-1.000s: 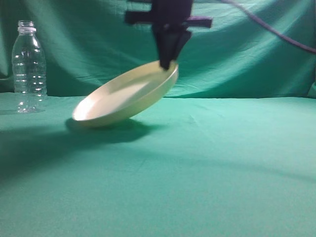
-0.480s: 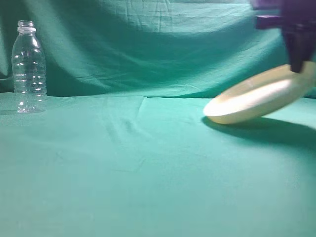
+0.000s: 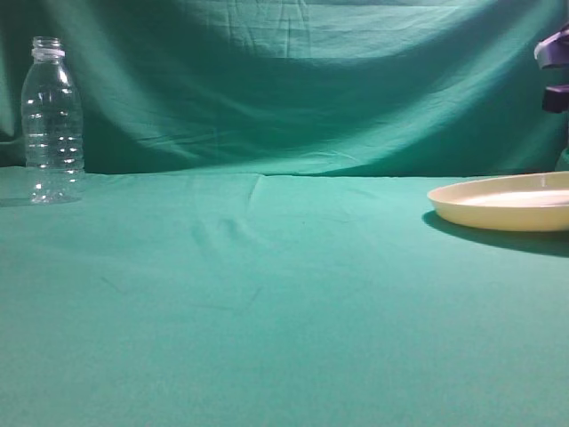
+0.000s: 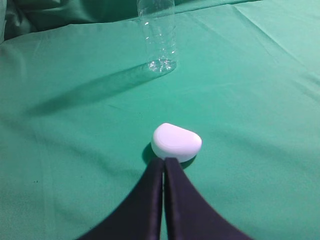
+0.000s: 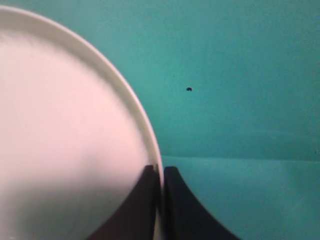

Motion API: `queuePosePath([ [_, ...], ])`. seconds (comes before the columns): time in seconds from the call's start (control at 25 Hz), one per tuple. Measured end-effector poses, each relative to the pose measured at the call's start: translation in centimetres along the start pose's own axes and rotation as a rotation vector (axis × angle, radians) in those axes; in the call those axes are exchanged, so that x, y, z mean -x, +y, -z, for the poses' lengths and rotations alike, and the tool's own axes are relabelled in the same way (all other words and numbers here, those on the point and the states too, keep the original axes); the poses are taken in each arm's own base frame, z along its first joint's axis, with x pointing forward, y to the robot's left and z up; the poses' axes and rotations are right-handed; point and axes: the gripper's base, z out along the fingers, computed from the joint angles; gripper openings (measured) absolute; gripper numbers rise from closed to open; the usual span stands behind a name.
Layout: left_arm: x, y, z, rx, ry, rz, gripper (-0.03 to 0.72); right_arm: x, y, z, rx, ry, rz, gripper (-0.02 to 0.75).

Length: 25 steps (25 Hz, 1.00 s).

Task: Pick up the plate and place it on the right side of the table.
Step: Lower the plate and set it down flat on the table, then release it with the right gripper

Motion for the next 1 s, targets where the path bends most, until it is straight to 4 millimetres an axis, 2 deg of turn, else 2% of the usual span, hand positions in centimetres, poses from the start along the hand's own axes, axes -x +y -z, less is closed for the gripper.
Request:
queuePosePath([
  [0.12,0.0,0.0,0.0,0.000,0.000,0.000,0.000,0.0,-0.1,-1.0,0.001,0.010,-0.003,0.000],
  [0.16,0.0,0.0,0.0,0.000,0.000,0.000,0.000,0.0,-0.1,-1.4,0.002,0.019,-0.003,0.052],
  [0.2,0.0,0.0,0.0,0.000,0.000,0.000,0.000,0.0,-0.1,-2.0,0.003,0.032,-0.003,0.052],
  [0.36,0.0,0.0,0.0,0.000,0.000,0.000,0.000,-0.4,0.1,-2.9,0.015,0.069,-0.009,0.329],
  [0.44,0.0,0.0,0.0,0.000,0.000,0.000,0.000,-0.2,0.0,-2.2,0.015,0.073,-0.011,0.471],
  [0.52,0.0,0.0,0.0,0.000,0.000,0.000,0.000,0.4,-0.1,-0.9,0.018,0.062,-0.016,0.566],
  [0.56,0.0,0.0,0.0,0.000,0.000,0.000,0.000,0.7,-0.1,-0.1,0.023,0.056,-0.021,0.590],
  [0.68,0.0,0.0,0.0,0.000,0.000,0.000,0.000,1.5,-0.2,3.4,0.031,0.037,-0.030,0.576],
  [0.72,0.0,0.0,0.0,0.000,0.000,0.000,0.000,1.6,-0.2,4.5,0.037,0.039,-0.034,0.533],
  [0.8,0.0,0.0,0.0,0.000,0.000,0.000,0.000,1.4,-0.1,7.0,0.053,0.034,-0.044,0.407],
  [0.92,0.0,0.0,0.0,0.000,0.000,0.000,0.000,0.5,0.3,10.5,0.098,-0.003,-0.058,0.139],
  [1.0,0.0,0.0,0.0,0.000,0.000,0.000,0.000,-0.1,0.7,13.0,0.133,-0.056,-0.059,0.048],
])
